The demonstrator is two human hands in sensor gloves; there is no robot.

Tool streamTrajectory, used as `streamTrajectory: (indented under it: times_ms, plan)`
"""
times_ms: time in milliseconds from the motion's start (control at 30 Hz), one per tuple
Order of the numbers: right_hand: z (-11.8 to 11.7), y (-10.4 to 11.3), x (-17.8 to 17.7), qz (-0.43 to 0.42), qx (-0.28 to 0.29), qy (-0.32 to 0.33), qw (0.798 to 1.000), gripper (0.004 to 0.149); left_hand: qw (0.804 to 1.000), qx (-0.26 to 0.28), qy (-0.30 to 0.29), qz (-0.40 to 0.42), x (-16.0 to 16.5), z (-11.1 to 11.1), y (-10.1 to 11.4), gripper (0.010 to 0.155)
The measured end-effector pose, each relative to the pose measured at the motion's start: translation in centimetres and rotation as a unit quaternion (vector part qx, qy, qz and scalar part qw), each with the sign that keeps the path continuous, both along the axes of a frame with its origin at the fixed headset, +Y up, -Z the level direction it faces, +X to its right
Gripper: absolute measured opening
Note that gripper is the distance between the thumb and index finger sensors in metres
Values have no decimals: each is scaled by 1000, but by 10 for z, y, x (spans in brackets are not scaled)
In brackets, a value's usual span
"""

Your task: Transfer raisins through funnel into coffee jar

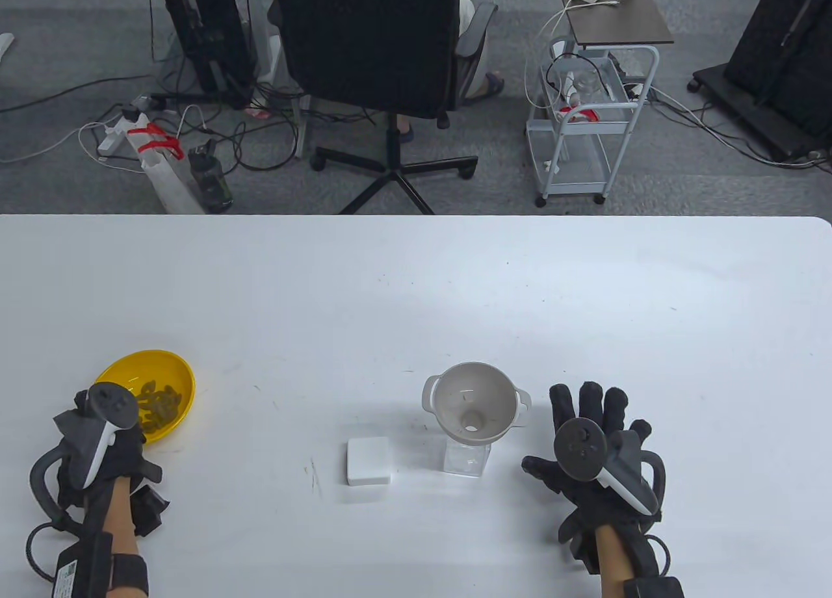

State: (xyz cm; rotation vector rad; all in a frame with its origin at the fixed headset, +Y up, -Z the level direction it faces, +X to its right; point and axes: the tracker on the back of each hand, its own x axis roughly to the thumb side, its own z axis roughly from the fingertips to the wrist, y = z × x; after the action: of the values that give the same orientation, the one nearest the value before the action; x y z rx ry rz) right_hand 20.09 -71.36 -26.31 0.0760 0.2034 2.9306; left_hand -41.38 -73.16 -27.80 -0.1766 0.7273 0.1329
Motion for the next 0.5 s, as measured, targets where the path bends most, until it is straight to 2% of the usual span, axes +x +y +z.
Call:
streamTrajectory:
  times_ms: [167, 500]
  plan:
    - [0, 0, 0, -1, -2, -2, 1000, 107, 998, 25, 41, 48, -6, 3, -2, 80]
    - [0, -1, 0, -1, -4, -2, 1000, 107, 992, 57, 59, 93, -7, 6, -2, 73]
